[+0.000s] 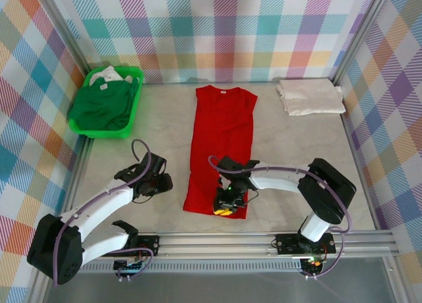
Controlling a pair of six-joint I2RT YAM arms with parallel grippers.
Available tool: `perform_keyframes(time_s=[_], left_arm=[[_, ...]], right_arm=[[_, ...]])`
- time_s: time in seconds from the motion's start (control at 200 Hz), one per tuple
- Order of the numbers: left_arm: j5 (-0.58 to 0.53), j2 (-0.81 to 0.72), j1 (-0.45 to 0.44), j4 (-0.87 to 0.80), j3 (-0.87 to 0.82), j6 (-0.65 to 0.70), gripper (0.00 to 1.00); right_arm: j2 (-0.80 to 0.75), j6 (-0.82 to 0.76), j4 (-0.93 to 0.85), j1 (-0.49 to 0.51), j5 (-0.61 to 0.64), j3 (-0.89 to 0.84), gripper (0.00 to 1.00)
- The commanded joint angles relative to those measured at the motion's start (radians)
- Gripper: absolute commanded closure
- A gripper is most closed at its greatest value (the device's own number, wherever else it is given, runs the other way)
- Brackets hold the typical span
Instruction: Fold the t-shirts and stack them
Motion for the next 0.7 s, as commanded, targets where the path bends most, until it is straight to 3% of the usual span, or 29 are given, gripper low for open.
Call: perform_keyframes(time_s=[0.0,0.14,0.24,0.305,0.45,0.695], left_arm=[[-0.011,-0.007,-0.008,-0.023,0.097,0.049,0.46],[0.035,0.080,-0.008,0.077,0.209,0.112,0.43],[0.066,0.232,-0.010,0.141,0.340,0.184,0.44],[0.063,0.356,-0.017,0.125,0.458,0.215,0.47],[0.070,0.506,-0.044,0.137,0.584,0.250,0.50],[0.054,0.542,-0.051,0.180,0.542,0.222,0.50]], right_arm=[[-0.141,-0.026,-0.028,-0.041,0.031,0.042,0.67],[-0.254,-0.057,-0.036,-0.222,0.131,0.043,0.68],[-0.191,-0.121,-0.034,-0.368,0.182,0.090,0.78],[-0.126,-0.154,0.003,-0.428,0.208,0.141,0.77],[0.096,-0.235,0.060,-0.476,0.164,0.326,0.75],[0.391,-0.289,0.067,-0.481,0.082,0.626,0.72]])
